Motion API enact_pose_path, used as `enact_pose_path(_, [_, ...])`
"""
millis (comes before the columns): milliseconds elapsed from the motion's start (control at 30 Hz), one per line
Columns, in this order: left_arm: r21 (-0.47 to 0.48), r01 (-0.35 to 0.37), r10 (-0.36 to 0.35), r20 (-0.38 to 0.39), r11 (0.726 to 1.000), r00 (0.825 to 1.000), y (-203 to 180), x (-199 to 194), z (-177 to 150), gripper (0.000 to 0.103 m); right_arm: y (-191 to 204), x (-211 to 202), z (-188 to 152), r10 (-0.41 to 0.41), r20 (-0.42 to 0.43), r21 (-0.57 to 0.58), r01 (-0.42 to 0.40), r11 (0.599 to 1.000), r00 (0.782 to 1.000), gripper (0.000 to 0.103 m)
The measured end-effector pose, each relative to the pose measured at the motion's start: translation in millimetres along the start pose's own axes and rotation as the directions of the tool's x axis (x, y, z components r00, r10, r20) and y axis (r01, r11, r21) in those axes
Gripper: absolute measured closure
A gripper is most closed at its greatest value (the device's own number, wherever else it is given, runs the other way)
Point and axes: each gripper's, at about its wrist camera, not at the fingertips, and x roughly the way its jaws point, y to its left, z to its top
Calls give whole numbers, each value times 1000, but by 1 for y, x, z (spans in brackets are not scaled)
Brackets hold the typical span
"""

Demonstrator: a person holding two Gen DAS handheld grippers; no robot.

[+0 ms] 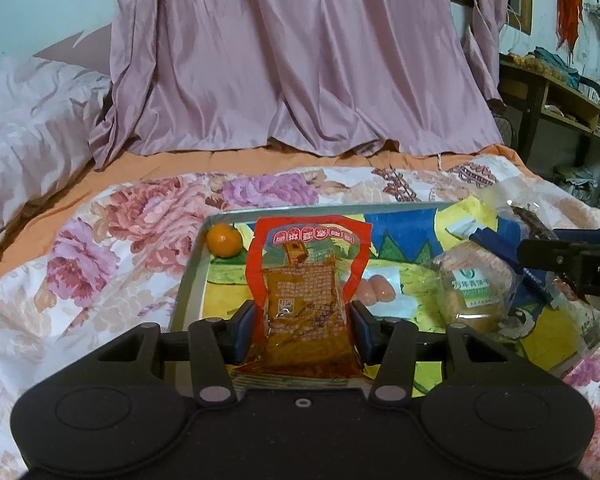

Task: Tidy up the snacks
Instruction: 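Lower both snacks into the tray and open both tools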

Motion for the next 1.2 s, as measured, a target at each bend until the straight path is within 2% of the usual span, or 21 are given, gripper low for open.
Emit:
enact_pose_path(533, [-14, -1, 0, -11, 1000, 1000, 4, 7, 0, 45, -8, 19, 0, -2, -26, 33, 2, 999, 1000, 51])
enact_pose_path(633, [-10, 0, 0, -5, 1000, 1000, 4, 7, 1, 37, -10, 18, -1, 0, -20, 45, 1, 999, 1000, 41])
enact_pose_path(767, [-10, -5, 5, -1, 1000, 1000, 4, 5, 0, 38, -11, 15, -2, 8, -10, 58, -7, 998, 1000, 36])
enact_pose_path(833, [-13, -10, 10, 2, 1000, 1000, 6, 3, 0, 33, -12, 12, -2, 6, -1, 67, -6, 998, 1000, 32])
enact_pose_path(900, [-20, -19, 19, 15, 1000, 1000, 8, -1, -1, 24, -14, 8, -2, 8, 11, 82, -8, 997, 1000, 28])
enact_pose_path(1000, [-22, -20, 21, 35, 1000, 999, 10, -9, -1, 18, -16, 4, -3, 11, 16, 99, -13, 995, 1000, 23])
enact_pose_path(1200, [-25, -18, 20, 75, 1000, 997, 16, -30, -1, 12, -15, -13, -6, 24, 40, 105, -28, 994, 999, 19])
